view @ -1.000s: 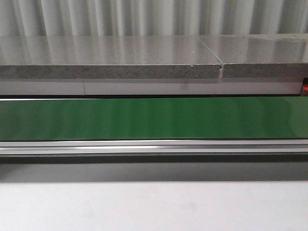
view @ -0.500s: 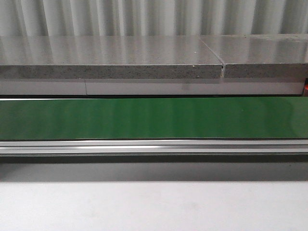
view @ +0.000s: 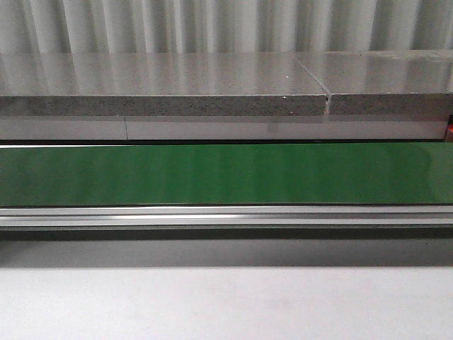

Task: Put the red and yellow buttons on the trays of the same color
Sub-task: 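Lower the left gripper onto a yellow button in the cluster and grasp, then set the yellow button on the belt and open the left gripper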

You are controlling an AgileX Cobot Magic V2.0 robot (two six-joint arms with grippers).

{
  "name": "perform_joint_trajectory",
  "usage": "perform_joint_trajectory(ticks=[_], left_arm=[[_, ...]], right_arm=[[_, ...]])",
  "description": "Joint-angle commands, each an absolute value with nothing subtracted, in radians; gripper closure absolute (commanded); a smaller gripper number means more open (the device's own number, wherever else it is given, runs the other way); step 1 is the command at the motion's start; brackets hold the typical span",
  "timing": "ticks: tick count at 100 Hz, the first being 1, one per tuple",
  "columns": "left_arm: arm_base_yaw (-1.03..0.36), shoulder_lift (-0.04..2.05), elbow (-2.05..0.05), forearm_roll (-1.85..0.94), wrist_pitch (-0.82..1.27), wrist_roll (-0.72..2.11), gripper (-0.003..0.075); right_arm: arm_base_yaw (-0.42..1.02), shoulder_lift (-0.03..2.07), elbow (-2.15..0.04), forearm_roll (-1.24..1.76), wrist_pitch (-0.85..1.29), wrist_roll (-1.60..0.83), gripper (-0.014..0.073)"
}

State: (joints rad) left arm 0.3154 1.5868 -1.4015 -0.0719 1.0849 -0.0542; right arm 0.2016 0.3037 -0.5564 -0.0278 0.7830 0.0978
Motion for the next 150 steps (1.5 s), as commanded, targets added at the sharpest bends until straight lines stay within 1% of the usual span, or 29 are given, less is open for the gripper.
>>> perform_joint_trajectory(ticks=[1,29,52,59,64,71,78,83,90,97,100,128,150], left_arm=[[0.261,1.527,-1.396,-0.094,1.059,-0.049,0.0609],[0.134,1.529,-1.322,-0.094,1.042,-0.049,0.0609],[0.125,1.536,-1.310,-0.090,1.042,-0.042,0.0608],[0.125,1.541,-1.310,-0.090,1.046,-0.027,0.0596],[0.125,1.541,-1.310,-0.090,1.046,-0.027,0.0573],[0.125,1.541,-1.312,-0.090,1.044,-0.027,0.0513],[0.125,1.541,-1.312,-0.090,1.032,-0.027,0.0419],[0.125,1.541,-1.312,-0.090,1.031,-0.027,0.0327],[0.125,1.541,-1.312,-0.097,1.029,-0.027,0.0222],[0.125,1.541,-1.312,-0.098,1.018,-0.027,0.0160],[0.125,1.541,-1.312,-0.098,1.011,-0.027,0.0150],[0.127,1.516,-1.352,-0.120,0.958,-0.069,0.0153],[0.205,1.516,-1.390,-0.118,0.950,-0.169,0.0153]], right_arm=[[0.200,0.313,-0.577,-0.029,0.714,0.087,0.0661],[0.200,0.313,-0.577,-0.029,0.714,0.087,0.0661],[0.200,0.313,-0.577,-0.029,0.714,0.087,0.0661],[0.200,0.313,-0.577,-0.029,0.714,0.087,0.0661],[0.200,0.313,-0.577,-0.029,0.714,0.087,0.0661],[0.200,0.313,-0.577,-0.029,0.714,0.087,0.0661],[0.200,0.313,-0.577,-0.029,0.714,0.087,0.0661],[0.200,0.313,-0.577,-0.029,0.714,0.087,0.0661],[0.200,0.313,-0.577,-0.029,0.714,0.087,0.0661],[0.200,0.313,-0.577,-0.029,0.714,0.087,0.0661],[0.200,0.313,-0.577,-0.029,0.714,0.087,0.0661],[0.200,0.313,-0.577,-0.029,0.714,0.087,0.0661],[0.200,0.313,-0.577,-0.029,0.714,0.087,0.0661]])
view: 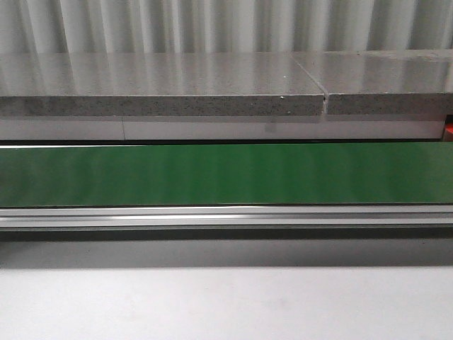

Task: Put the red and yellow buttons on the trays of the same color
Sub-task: 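Set the yellow button on the belt and open the left gripper, then grasp a red button from the cluster with the left gripper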

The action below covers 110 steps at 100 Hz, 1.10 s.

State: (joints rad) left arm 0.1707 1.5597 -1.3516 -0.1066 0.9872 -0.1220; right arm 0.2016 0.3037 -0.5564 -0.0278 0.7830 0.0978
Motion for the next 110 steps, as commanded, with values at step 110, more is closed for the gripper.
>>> perform_joint_trajectory(ticks=[110], left_arm=[[0.393,1.859,-1.525,-0.188,1.134,-0.191,0.0153]], right_arm=[[0.200,0.313,-0.577,-0.029,0.715,0.087,0.0661]])
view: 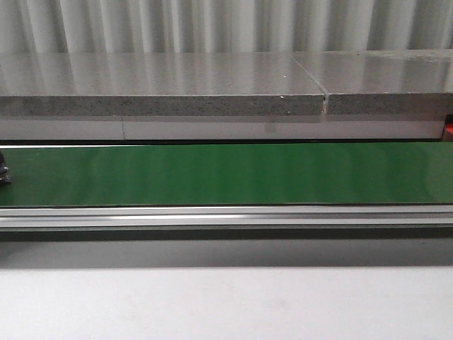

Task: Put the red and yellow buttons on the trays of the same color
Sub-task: 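Grasp a red button from the cluster with the left gripper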

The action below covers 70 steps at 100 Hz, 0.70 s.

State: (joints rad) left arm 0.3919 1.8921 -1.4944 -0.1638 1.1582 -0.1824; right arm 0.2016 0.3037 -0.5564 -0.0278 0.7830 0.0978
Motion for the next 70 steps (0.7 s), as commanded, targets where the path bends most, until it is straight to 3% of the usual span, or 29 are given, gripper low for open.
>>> perform_joint_trajectory(ticks=[1,53,70], left_arm=[[0.393,1.861,-1.525,-0.188,1.132,-0.191,0.0153],[0.393,1.911,-1.525,-0.188,1.082,-0.191,0.0156],[0.393,1.917,-1.525,-0.188,1.084,-0.191,0.0237]], right_arm=[[0.200,0.313,-0.577,-0.029,0.715,0.087,0.0661],[0.200,0.313,-0.577,-0.029,0.715,0.087,0.0661],[0.200,0.313,-0.577,-0.029,0.715,0.087,0.0661]])
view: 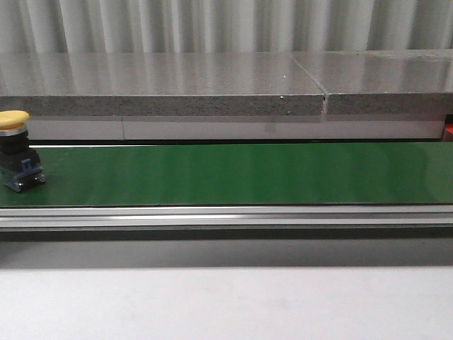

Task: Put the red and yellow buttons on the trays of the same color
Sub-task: 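Grasp a red button from the cluster with the left gripper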

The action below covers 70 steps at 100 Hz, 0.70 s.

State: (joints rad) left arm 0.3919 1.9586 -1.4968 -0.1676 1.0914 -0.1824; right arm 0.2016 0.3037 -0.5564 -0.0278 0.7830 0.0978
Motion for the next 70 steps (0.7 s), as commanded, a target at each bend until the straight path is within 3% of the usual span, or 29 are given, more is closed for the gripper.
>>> perform_joint_trajectory(ticks=[1,45,70], left_arm=[[0.393,1.917,-1.525,-0.188,1.084,-0.191,0.0247],[0.393,1.923,-1.525,-0.188,1.076,-0.191,0.0553],[0.393,1.860,-1.525,-0.188,1.093,-0.090,0.0588]], right_arm=[[0.200,0.313,-0.577,-0.029,0.715,0.087,0.0661],[0.200,0.313,-0.577,-0.029,0.715,0.087,0.0661],[0.200,0.313,-0.577,-0.029,0.715,0.087,0.0661]])
